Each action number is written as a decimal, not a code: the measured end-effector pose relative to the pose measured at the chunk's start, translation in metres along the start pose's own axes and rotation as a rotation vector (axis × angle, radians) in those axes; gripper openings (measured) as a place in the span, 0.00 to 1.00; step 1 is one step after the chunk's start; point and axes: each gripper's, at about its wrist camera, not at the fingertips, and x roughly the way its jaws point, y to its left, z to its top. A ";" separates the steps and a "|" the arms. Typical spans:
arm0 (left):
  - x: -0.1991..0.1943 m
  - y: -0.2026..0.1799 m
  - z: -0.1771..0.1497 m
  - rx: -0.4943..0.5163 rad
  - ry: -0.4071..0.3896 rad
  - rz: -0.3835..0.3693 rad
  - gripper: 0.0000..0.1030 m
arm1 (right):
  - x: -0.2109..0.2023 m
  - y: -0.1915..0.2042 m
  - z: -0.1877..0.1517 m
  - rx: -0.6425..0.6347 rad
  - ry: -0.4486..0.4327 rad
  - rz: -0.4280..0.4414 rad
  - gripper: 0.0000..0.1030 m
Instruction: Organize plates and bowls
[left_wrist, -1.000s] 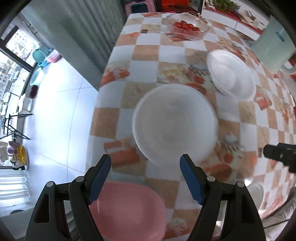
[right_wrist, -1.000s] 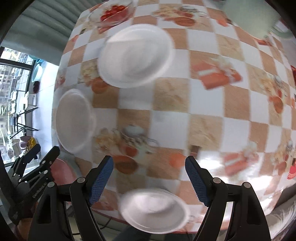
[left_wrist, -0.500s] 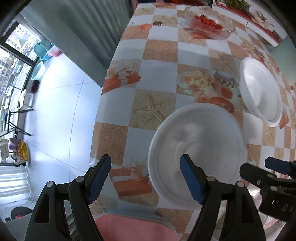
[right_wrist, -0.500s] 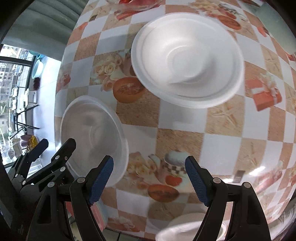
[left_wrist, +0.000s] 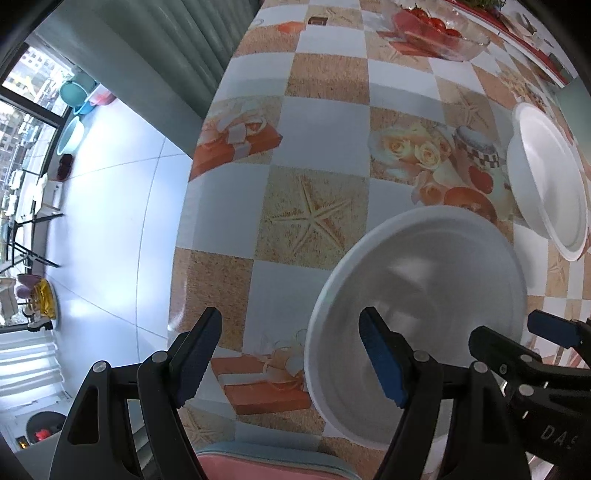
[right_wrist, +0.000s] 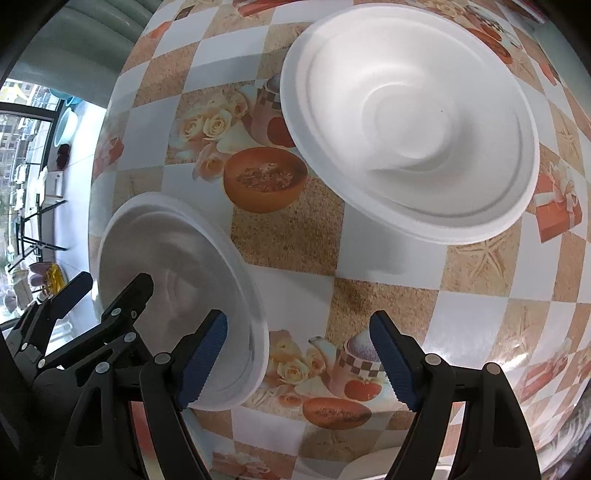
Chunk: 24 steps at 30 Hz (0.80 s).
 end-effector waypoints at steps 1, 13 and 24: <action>0.002 0.000 0.000 0.001 0.007 0.000 0.77 | 0.002 0.002 0.001 -0.004 0.003 -0.004 0.78; 0.000 -0.027 -0.006 0.045 0.041 -0.106 0.34 | 0.010 0.005 -0.007 -0.056 0.040 0.069 0.21; -0.010 -0.100 -0.038 0.172 0.043 -0.138 0.34 | 0.008 -0.047 -0.033 -0.029 0.087 0.026 0.19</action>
